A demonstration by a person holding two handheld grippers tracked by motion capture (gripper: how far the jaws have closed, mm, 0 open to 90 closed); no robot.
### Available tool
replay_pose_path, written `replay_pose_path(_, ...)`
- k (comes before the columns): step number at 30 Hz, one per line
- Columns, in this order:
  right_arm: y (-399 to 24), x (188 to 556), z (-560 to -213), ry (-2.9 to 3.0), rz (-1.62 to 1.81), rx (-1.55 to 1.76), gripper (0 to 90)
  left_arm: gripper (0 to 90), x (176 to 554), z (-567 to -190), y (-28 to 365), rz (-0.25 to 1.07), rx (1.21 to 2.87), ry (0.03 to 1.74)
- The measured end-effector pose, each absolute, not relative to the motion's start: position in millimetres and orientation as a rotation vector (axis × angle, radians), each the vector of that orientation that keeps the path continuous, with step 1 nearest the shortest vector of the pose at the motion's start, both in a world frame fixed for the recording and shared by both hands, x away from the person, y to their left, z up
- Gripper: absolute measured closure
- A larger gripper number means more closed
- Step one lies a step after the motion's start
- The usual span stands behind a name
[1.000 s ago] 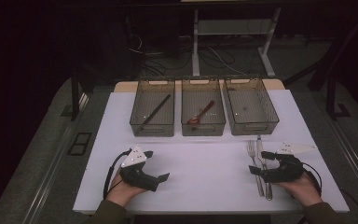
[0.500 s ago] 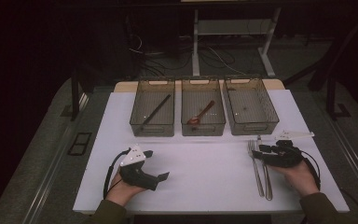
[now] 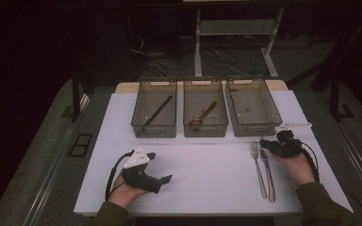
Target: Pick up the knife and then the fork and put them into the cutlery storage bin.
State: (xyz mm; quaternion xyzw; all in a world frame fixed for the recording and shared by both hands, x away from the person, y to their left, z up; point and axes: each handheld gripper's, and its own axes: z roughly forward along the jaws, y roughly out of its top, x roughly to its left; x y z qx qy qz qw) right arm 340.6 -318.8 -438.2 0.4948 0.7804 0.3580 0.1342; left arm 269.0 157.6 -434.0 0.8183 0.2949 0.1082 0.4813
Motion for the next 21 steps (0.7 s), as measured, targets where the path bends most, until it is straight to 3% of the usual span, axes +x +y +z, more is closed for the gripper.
replay_pose_path(21, -302.2, 360.5, -447.0, 2.288, 1.011, 1.419, 88.7, 0.0, 268.6, -435.7, 158.2, 0.252, 2.006, 0.711)
